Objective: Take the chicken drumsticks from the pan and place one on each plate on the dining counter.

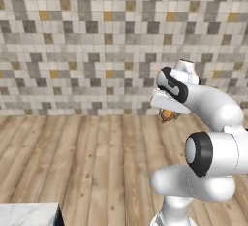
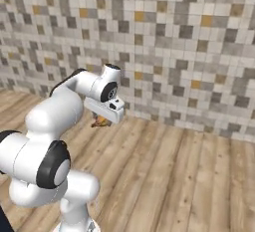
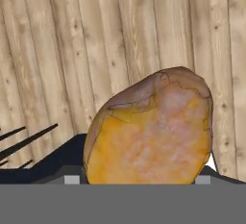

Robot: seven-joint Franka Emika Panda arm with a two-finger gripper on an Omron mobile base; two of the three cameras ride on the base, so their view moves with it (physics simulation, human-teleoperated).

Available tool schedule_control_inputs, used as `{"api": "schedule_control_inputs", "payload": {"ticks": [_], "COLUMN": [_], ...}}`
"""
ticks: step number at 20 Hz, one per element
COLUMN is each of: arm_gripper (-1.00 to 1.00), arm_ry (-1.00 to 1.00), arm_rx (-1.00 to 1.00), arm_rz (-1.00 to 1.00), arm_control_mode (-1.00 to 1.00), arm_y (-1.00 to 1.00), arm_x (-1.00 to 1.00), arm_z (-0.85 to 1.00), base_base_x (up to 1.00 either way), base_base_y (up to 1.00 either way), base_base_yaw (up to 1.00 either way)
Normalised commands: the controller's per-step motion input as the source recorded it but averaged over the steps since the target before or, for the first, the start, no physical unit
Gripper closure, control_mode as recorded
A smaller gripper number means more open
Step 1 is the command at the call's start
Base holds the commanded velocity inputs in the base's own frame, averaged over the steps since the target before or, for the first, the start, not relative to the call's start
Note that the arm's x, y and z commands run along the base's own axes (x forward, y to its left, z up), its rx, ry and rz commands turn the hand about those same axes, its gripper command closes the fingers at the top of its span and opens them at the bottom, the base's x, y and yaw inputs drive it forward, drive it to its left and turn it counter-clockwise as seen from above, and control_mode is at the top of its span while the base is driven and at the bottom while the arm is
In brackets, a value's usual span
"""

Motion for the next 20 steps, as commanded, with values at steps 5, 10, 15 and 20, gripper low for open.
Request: {"api": "schedule_control_inputs", "payload": {"ticks": [5,10,15,20], "arm_gripper": [1.00,1.00,1.00,1.00], "arm_ry": [0.00,0.00,0.00,0.00], "arm_rx": [0.00,0.00,0.00,0.00], "arm_rz": [0.00,0.00,0.00,0.00], "arm_control_mode": [1.00,1.00,1.00,1.00], "arm_y": [0.00,0.00,0.00,0.00], "arm_x": [0.00,0.00,0.00,0.00], "arm_z": [0.00,0.00,0.00,0.00], "base_base_x": [1.00,1.00,0.99,0.95], "base_base_y": [0.00,0.00,0.02,0.06], "base_base_yaw": [0.35,0.37,0.46,0.49]}}
